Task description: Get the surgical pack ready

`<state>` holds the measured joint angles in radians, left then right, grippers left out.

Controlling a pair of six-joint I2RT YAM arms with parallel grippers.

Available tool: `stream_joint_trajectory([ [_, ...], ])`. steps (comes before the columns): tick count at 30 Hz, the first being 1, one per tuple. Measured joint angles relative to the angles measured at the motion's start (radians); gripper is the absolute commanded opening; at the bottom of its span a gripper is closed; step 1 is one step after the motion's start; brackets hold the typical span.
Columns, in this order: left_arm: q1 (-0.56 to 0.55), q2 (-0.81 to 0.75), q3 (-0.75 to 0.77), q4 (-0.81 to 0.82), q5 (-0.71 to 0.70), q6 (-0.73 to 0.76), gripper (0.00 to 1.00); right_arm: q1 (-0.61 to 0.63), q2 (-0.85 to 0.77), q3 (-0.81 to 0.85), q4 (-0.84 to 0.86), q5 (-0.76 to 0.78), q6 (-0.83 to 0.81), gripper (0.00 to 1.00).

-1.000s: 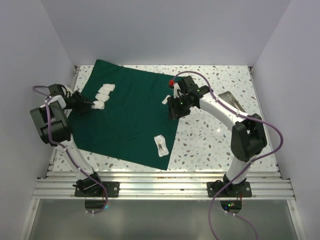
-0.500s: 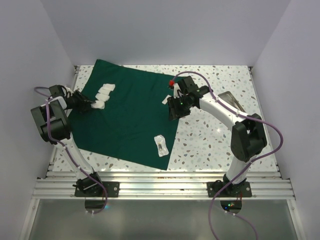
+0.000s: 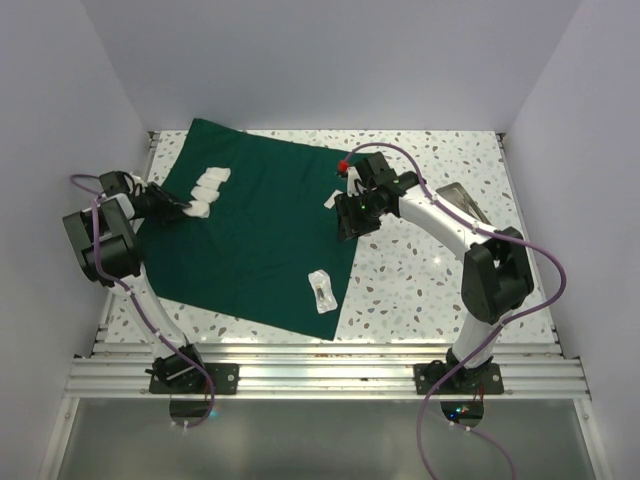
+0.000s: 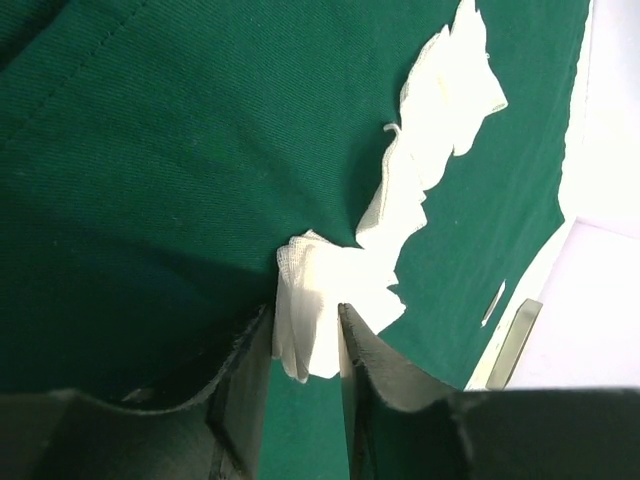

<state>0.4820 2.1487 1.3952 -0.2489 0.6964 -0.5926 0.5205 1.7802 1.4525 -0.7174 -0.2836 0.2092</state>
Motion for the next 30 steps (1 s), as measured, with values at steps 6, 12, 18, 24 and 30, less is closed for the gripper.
stream_joint_trajectory([
  [6, -0.001, 0.014, 0.0, 0.002, -0.005, -0.009, 0.0, 0.0, 0.0, 0.0, 0.0, -0.002, 0.0, 0.47],
  [12, -0.023, -0.062, -0.077, -0.016, -0.013, 0.008, 0.0, 0.0, 0.0, 0.001, 0.0, -0.023, -0.009, 0.51],
  [18, -0.105, -0.351, -0.199, -0.086, -0.031, 0.063, 0.0, 0.0, 0.0, 0.018, 0.006, -0.042, -0.025, 0.55],
  [24, -0.245, -0.649, -0.303, -0.08, -0.019, 0.089, 0.0, 0.003, -0.001, 0.022, 0.053, -0.121, -0.032, 0.58],
  [30, -0.47, -0.788, -0.389, -0.07, 0.035, 0.118, 0.0, 0.018, -0.004, 0.047, 0.148, -0.26, -0.031, 0.61],
])
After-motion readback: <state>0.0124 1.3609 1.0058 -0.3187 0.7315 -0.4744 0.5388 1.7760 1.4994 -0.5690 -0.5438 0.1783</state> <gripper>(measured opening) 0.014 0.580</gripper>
